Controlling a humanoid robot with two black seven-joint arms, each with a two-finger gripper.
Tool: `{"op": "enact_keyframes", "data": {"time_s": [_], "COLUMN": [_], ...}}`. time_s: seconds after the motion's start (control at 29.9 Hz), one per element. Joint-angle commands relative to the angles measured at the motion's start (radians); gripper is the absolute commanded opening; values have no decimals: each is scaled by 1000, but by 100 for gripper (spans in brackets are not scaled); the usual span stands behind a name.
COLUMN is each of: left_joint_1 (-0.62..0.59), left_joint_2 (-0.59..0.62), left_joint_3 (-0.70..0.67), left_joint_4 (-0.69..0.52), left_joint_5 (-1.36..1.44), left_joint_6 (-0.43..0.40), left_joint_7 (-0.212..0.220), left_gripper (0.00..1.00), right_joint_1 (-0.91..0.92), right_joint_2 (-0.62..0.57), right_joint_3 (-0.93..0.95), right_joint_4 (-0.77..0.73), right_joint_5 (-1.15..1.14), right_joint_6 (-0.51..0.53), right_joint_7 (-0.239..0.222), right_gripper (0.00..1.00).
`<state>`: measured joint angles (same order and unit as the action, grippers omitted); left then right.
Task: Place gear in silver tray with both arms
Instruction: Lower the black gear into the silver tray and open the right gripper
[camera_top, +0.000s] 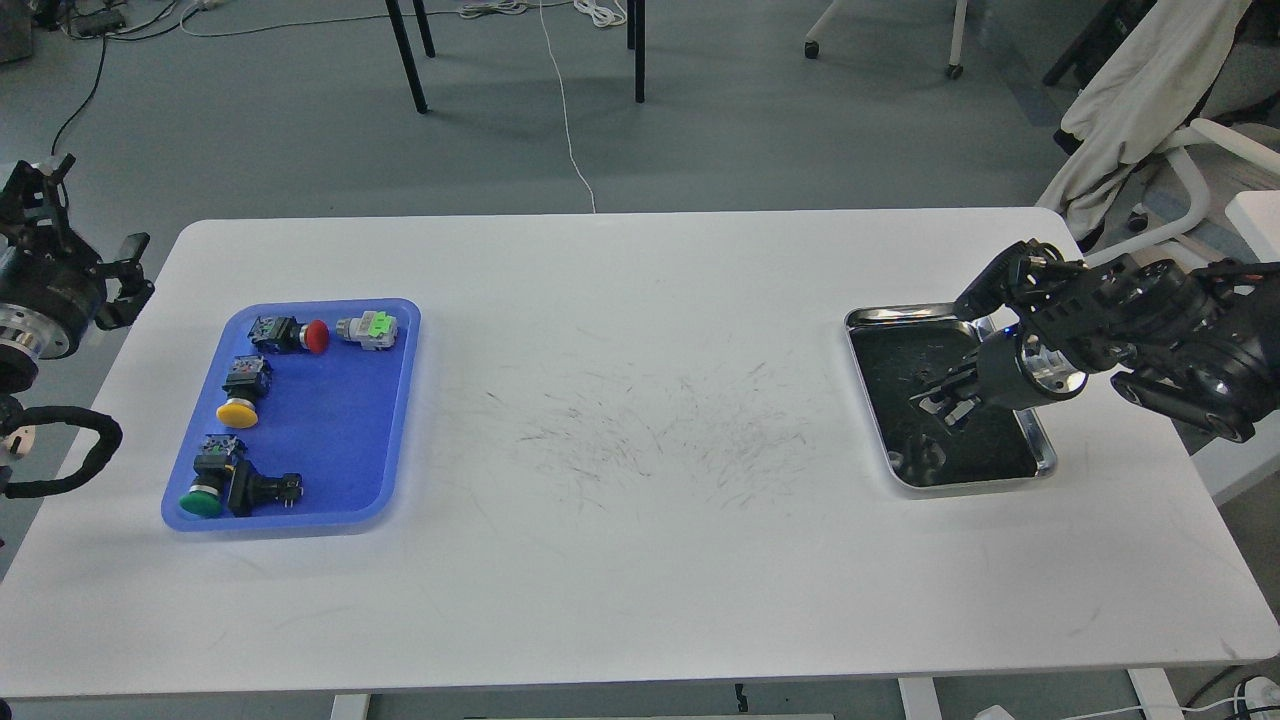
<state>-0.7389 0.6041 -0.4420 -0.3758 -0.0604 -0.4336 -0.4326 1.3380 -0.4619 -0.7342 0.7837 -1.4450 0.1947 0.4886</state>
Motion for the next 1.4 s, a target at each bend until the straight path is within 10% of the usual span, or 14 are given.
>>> {"op": "enact_keyframes", "data": {"time_s": [0.0,0.6,1.37], "left_joint_1": [-1,-1,-1], "left_joint_2": [-1,3,6], "left_joint_3": [0,2,3], "left_joint_4": [0,0,-3], "left_joint_5": [-1,-1,8], "left_joint_6": [1,0,0], "left_joint_7": [0,0,2], "left_gripper": [99,99,99], "right_joint_1": [1,-25,36], "right_joint_2": [-14,-9,-15], "right_joint_3": [-1,-14,61], "right_joint_4": [0,-6,-35], "right_joint_5": [-2,-2,23], "right_joint_6": [0,0,-3], "right_joint_7": [0,0,0], "right_gripper": [1,7,70]}}
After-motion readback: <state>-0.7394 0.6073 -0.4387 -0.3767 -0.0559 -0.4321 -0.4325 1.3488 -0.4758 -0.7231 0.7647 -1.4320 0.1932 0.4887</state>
